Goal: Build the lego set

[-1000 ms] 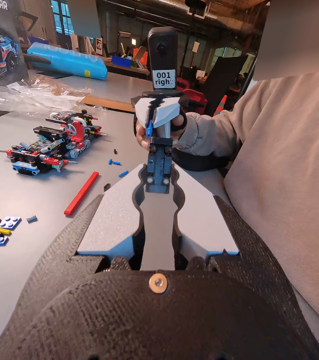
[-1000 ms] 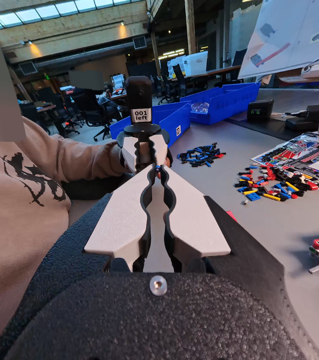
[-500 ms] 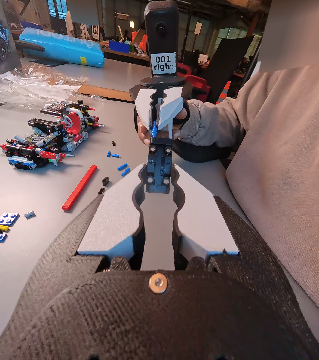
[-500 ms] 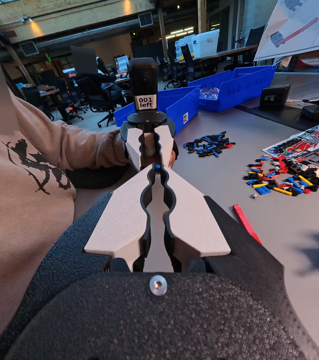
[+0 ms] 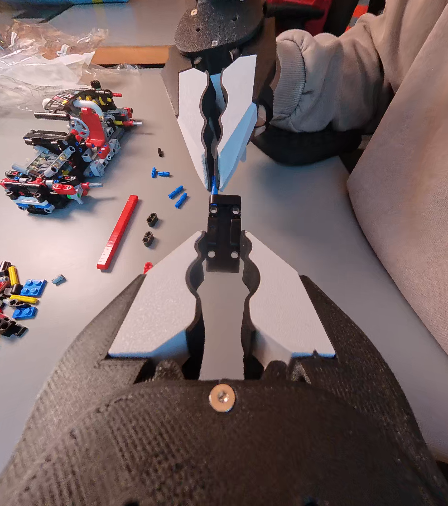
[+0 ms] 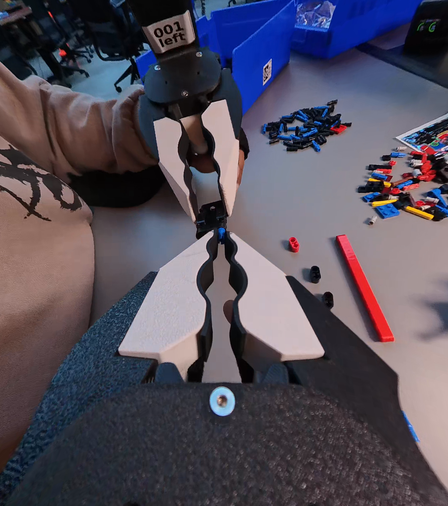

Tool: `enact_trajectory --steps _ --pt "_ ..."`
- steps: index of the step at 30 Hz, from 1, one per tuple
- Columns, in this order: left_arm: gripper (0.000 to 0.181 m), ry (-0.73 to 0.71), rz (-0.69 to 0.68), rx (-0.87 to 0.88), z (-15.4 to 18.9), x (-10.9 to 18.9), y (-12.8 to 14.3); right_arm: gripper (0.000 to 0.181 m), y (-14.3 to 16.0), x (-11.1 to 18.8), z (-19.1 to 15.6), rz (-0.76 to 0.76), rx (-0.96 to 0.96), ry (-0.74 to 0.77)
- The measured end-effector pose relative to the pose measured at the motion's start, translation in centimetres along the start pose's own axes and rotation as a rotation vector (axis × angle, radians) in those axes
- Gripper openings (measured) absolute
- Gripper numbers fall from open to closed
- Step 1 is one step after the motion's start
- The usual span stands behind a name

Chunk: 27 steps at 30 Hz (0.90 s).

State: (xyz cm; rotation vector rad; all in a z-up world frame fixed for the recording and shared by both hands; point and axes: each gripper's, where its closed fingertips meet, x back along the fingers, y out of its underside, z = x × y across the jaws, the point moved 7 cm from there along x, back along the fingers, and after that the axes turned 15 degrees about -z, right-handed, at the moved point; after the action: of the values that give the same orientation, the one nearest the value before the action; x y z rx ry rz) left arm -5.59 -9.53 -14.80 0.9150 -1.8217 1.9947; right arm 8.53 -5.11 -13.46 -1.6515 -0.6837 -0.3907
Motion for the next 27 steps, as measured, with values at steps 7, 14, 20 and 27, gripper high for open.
enact_trajectory --steps 7,14,20,27 --pt "0.022 -0.007 0.008 0.015 -0.4 0.2 0.4 0.002 0.3 -0.6 0.6 0.067 -0.056 -0.039" --pt "0.022 -0.080 -0.059 0.054 -1.5 0.4 1.3 0.018 0.1 3.7 3.9 0.100 -0.047 0.142" --pt "0.022 -0.105 -0.208 0.067 -1.7 -0.8 2.8 0.010 5.8 8.7 7.2 -0.272 -0.046 0.394" --pt "0.022 -0.116 -0.273 0.062 -1.7 -1.5 3.4 0.015 8.1 7.0 8.2 -0.468 -0.065 0.407"
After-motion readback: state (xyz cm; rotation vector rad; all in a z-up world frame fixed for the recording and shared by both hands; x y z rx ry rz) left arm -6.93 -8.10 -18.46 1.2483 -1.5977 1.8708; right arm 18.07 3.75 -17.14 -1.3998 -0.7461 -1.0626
